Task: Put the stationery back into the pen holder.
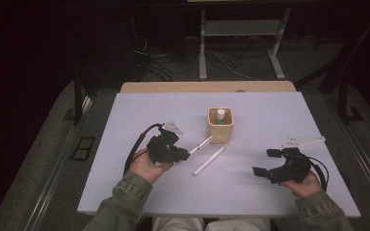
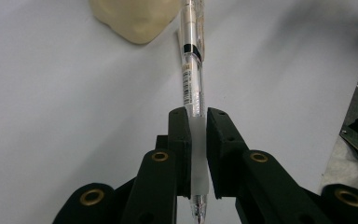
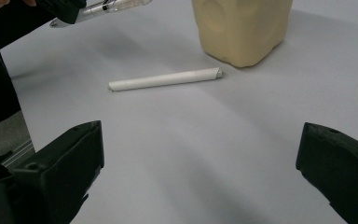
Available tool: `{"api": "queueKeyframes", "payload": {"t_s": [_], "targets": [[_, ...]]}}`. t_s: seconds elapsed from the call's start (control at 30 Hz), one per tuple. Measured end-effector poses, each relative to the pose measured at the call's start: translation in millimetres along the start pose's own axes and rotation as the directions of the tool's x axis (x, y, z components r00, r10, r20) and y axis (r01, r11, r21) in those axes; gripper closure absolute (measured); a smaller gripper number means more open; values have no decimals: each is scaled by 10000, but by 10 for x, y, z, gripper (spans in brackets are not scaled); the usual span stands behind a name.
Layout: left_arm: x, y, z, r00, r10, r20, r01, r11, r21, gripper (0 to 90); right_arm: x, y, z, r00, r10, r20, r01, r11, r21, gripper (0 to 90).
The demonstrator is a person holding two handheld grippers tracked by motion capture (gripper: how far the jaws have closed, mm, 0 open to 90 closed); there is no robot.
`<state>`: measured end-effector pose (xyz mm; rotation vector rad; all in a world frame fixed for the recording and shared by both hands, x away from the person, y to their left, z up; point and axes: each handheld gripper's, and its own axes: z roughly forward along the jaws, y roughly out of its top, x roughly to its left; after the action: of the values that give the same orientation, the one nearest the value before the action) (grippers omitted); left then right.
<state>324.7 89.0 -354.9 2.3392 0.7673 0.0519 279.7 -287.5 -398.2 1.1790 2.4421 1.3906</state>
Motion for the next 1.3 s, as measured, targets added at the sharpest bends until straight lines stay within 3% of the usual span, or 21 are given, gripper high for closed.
{"api": "queueKeyframes", "payload": {"t_s": [0.4, 0.67, 0.87, 0.9, 1.1, 1.13, 1.17, 1.2, 1.23, 1.27, 1.3], "targets": [[-14, 153, 26, 9951, 984, 33, -984, 9951, 5, 794, 29, 179, -8, 9992, -333, -239, 339, 9991, 255, 5], [-32, 165, 75, 9877, 1562, 79, -1563, 9876, 118, 794, 78, 337, 34, 9966, -712, -418, 734, 9959, 537, 5], [-78, 194, 102, 9729, 2310, 81, -2311, 9729, 120, 794, 149, 474, 71, 9917, -1113, -639, 1165, 9896, 840, 5], [-87, 199, 110, 9737, 2276, 109, -2277, 9737, 72, 794, 159, 500, 79, 9901, -1224, -687, 1281, 9879, 874, 5], [-107, 223, 148, 9571, 2895, 105, -2893, 9572, -112, 794, 215, 643, 120, 9827, -1611, -911, 1715, 9777, 1211, 5], [-108, 226, 153, 9516, 3072, 84, -3071, 9516, -106, 794, 220, 662, 130, 9820, -1643, -936, 1753, 9765, 1257, 5], [-119, 225, 163, 9515, 3076, 74, -3075, 9514, -202, 794, 225, 680, 139, 9813, -1671, -954, 1787, 9752, 1304, 5], [-118, 231, 164, 9456, 3253, 62, -3252, 9455, -171, 794, 226, 699, 149, 9805, -1691, -998, 1817, 9741, 1346, 5], [-128, 231, 174, 9466, 3223, 42, -3220, 9463, -292, 794, 225, 720, 156, 9795, -1722, -1042, 1861, 9722, 1423, 5], [-123, 239, 171, 9394, 3428, 50, -3426, 9393, -194, 794, 225, 740, 164, 9789, -1726, -1096, 1877, 9711, 1471, 5], [-126, 243, 176, 9360, 3519, 25, -3518, 9358, -208, 794, 223, 760, 171, 9775, -1768, -1151, 1932, 9693, 1520, 5]]}}
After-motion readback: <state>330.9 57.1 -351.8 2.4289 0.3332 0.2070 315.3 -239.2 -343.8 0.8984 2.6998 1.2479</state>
